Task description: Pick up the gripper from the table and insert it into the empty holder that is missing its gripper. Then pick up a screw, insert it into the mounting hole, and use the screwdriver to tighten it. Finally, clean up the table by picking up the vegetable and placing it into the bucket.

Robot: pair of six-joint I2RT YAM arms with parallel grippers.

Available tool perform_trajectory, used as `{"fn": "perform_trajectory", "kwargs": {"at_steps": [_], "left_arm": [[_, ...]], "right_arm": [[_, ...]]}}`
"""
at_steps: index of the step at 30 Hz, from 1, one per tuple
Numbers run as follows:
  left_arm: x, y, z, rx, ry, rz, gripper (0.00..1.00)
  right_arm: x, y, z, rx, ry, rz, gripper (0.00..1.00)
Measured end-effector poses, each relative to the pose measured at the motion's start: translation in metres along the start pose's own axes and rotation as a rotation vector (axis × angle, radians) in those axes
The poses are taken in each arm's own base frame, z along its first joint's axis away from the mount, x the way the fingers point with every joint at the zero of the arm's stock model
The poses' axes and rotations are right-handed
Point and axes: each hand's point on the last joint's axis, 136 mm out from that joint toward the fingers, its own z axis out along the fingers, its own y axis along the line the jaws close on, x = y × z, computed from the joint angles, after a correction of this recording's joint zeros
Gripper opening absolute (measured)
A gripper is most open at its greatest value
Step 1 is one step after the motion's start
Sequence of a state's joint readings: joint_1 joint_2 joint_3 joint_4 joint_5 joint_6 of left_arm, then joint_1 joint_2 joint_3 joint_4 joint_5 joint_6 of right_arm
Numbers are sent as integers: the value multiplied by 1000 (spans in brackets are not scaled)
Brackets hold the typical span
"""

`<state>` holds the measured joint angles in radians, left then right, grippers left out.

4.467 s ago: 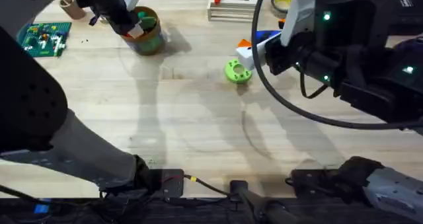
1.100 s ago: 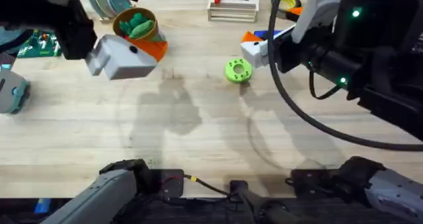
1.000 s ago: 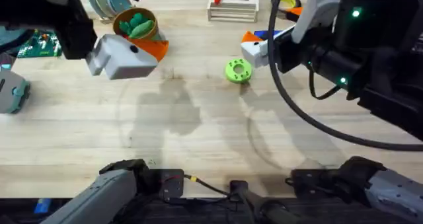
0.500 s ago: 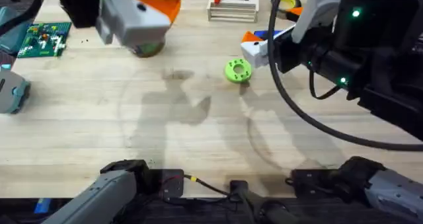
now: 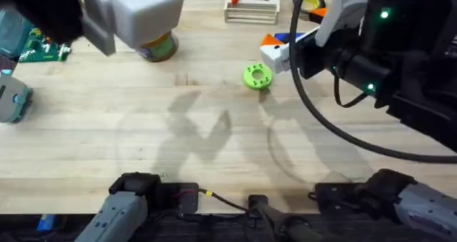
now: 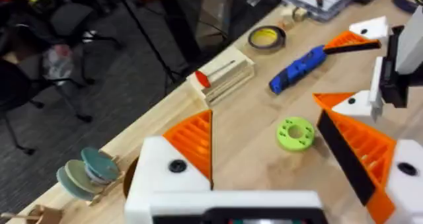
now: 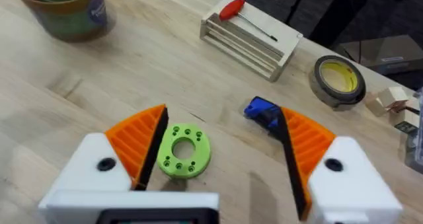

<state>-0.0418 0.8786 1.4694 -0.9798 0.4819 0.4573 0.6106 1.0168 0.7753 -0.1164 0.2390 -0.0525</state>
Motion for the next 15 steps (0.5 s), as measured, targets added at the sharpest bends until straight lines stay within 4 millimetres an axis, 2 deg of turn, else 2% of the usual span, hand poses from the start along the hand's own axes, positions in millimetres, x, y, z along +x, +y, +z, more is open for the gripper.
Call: {"fn": "perform_trajectory", "kwargs": {"at_steps": [3,8,15], "left_arm": [[7,1,-2,-50,-39,-24,996],[29,0,6,-102,-101,-58,996],[61,-17,14,-117,-199,-54,995]], "right_arm": [[0,0,0,0,0,0,993],[0,0,0,0,0,0,990],[0,0,0,0,0,0,990]]}}
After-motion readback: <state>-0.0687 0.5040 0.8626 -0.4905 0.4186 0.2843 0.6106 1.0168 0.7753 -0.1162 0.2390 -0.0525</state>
